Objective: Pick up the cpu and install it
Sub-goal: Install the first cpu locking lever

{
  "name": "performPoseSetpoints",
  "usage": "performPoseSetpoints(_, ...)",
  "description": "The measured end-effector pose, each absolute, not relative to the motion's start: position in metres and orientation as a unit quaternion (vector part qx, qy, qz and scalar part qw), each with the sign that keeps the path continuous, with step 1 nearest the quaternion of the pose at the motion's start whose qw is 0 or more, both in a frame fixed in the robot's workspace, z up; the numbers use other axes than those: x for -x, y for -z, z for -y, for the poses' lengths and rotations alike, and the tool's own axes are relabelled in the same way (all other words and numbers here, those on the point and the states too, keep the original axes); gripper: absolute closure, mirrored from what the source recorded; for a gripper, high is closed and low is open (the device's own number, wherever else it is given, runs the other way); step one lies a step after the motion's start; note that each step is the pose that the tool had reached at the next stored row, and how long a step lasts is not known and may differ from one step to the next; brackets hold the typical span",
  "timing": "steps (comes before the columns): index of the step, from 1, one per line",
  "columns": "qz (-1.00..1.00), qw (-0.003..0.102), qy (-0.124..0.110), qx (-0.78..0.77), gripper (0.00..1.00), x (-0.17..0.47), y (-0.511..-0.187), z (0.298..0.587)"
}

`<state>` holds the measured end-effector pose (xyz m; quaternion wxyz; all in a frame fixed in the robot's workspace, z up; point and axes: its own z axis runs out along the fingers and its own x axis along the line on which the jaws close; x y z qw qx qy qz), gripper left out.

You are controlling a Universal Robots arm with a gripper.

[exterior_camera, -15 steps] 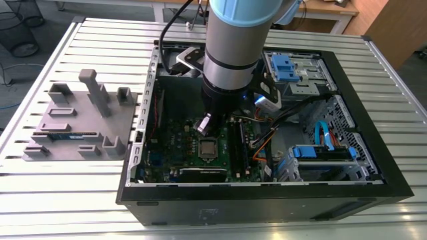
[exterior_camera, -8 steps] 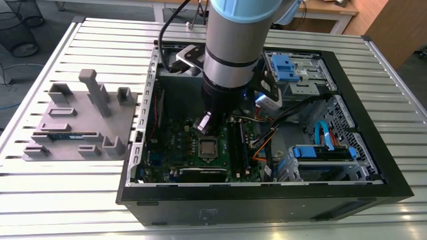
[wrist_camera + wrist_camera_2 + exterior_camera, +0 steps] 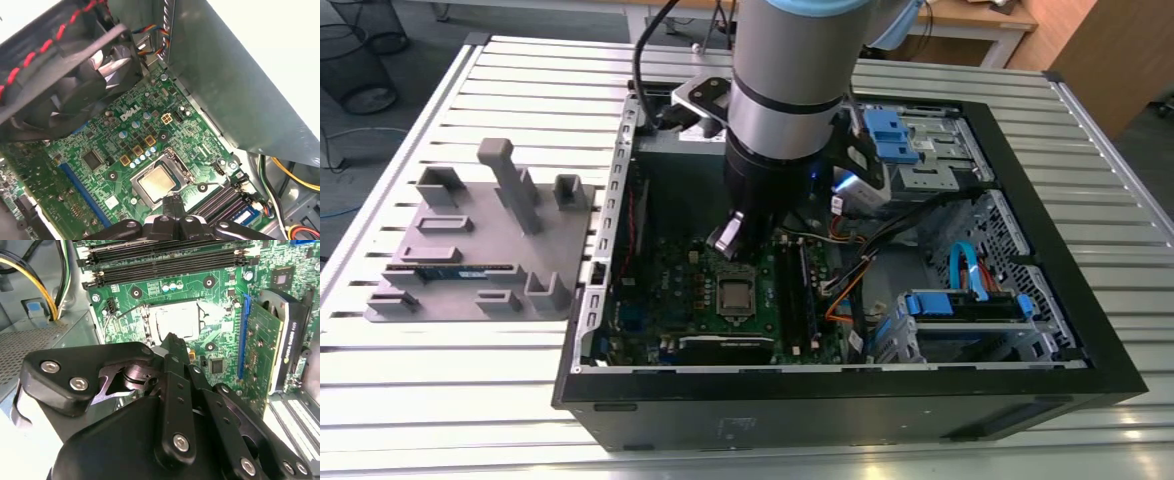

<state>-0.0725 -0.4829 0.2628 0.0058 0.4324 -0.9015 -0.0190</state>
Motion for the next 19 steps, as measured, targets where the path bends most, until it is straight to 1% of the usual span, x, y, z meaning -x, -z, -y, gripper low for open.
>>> performPoseSetpoints(4,0.901,0.006,0.019,-0.432,0.89,0.072,-0.263,0.482)
performPoseSetpoints(15,0.901,0.006,0.019,-0.432,0.89,0.072,-0.262,0.465)
performPoseSetpoints(19,0.901,0.006,0.019,-0.433,0.89,0.069,-0.262,0.463)
